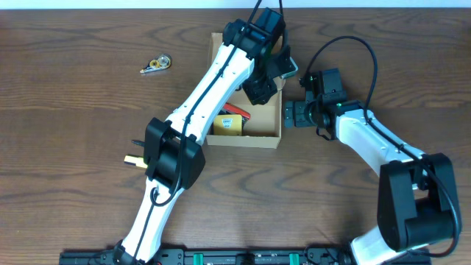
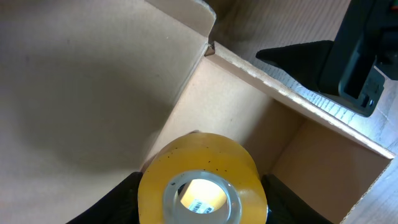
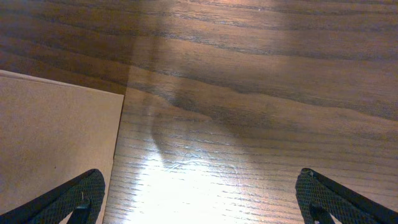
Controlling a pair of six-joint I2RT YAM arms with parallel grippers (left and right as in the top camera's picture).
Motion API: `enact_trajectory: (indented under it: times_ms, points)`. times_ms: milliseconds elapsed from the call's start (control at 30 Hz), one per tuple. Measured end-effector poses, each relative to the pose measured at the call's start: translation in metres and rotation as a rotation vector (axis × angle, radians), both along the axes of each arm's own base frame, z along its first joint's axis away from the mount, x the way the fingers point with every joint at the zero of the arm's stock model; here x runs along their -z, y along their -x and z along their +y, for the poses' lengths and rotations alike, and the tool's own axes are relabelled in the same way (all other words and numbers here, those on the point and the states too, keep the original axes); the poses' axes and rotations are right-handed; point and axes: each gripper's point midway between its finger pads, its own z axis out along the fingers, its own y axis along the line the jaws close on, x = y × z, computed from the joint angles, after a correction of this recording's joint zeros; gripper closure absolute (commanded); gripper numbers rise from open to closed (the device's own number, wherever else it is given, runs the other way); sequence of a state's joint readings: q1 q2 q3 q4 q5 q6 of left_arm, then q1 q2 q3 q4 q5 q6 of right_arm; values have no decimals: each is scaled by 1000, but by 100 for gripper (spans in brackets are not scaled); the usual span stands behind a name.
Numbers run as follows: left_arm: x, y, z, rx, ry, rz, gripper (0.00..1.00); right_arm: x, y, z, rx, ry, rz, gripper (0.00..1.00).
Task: Pack container
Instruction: 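Lift the tape roll with the left gripper and carry it over the box, then lower the tape roll into the box's right side and open the gripper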
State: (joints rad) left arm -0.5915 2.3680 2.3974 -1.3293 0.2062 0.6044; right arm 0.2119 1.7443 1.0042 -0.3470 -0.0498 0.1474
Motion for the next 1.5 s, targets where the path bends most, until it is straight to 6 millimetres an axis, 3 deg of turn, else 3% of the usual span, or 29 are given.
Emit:
enact_trajectory:
  times_ms: [367,667,1000,1500]
  points:
    - [26,11,-8,43,7,89,94,0,0,0,0,0,0,1]
    - [24,10,-22,81,46,63,94,0,0,0,0,0,0,1]
    - [25,7,-18,70,22,48,94,0,0,0,0,0,0,1]
    - [28,-6,-3,-372,-26,78,94,0,0,0,0,0,0,1]
